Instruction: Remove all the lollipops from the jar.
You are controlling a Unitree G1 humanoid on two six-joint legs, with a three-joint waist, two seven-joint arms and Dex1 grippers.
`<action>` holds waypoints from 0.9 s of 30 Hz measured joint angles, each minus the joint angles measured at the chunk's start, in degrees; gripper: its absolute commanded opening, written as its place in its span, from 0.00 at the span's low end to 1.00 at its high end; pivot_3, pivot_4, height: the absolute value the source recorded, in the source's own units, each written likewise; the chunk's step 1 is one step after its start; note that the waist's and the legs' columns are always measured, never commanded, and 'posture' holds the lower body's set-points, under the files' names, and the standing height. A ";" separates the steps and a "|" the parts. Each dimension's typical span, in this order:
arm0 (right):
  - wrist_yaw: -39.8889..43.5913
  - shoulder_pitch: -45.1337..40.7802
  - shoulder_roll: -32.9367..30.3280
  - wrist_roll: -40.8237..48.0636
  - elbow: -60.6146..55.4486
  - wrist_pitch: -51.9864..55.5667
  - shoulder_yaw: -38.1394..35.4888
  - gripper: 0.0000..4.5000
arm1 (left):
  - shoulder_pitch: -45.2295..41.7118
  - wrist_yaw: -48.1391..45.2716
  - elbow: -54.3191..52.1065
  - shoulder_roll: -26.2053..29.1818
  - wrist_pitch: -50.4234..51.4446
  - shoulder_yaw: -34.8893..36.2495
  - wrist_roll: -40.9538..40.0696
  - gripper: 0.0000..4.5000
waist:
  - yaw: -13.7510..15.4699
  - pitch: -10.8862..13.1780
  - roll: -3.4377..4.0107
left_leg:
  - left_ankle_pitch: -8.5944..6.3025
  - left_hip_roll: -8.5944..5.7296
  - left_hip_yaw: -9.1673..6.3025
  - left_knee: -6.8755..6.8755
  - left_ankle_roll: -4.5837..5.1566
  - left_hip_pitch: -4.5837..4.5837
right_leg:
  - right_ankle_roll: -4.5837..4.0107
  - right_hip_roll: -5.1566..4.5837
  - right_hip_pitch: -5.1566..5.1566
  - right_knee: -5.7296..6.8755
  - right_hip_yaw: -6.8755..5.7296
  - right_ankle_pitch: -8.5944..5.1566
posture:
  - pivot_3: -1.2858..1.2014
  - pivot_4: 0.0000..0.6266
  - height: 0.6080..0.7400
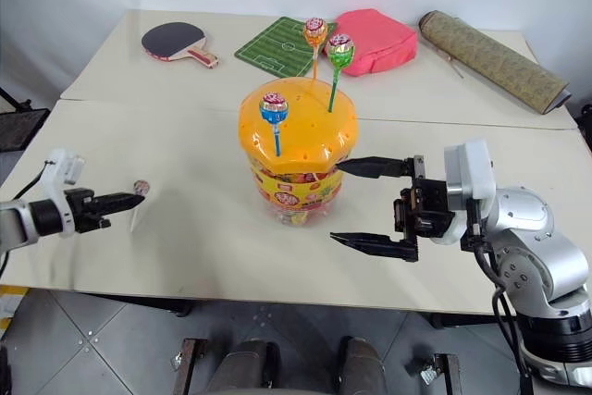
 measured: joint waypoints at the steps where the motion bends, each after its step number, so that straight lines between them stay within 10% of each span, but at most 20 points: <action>1: 0.28 0.30 -0.03 -0.25 0.23 0.01 -0.27 1.00 | 0.50 0.50 -0.56 -0.47 0.28 0.49 -0.10 0.12 | -0.02 0.00 0.00 | 0.00 0.01 0.02 0.00 -0.01 0.01 | 0.00 0.01 -0.01 0.01 0.01 0.00 | 0.52 0.24 1.00; 11: -1.98 3.11 1.08 0.54 -1.77 0.01 -6.40 1.00 | -2.67 -3.71 3.05 2.71 -11.96 -0.80 4.28 0.79 | -0.14 0.00 0.00 | 0.00 0.01 0.44 0.00 -0.02 0.01 | -0.01 0.04 -0.34 0.29 0.41 0.00 | 0.52 0.24 1.00; 17: -10.73 11.34 2.02 6.89 -8.43 1.74 -16.47 1.00 | -13.39 -30.54 1.42 5.34 -22.87 -2.06 -2.50 0.79 | 0.43 -0.01 -0.04 | -0.08 0.04 0.47 0.08 -0.07 -0.07 | -0.02 0.10 -0.42 0.29 0.39 0.00 | 0.52 0.24 1.00; 20: -12.83 13.62 2.89 7.81 -10.73 0.89 -19.35 1.00 | -21.27 -31.66 -1.56 1.14 -21.93 -4.29 -5.08 0.98 | 0.26 -0.02 -0.01 | -0.10 0.04 0.51 0.22 -0.04 0.01 | -0.01 0.11 -0.31 0.37 0.47 0.00 | 0.52 0.24 1.00; 27: -12.99 18.26 6.52 6.60 -12.50 -2.91 -20.54 1.00 | -31.35 -28.28 -13.09 -13.85 -18.06 -15.07 -8.82 0.98 | -0.30 -0.01 -0.05 | -0.18 0.09 0.53 0.71 0.08 -0.15 | 0.03 0.16 -0.37 0.49 0.65 0.02 | 0.52 0.24 1.00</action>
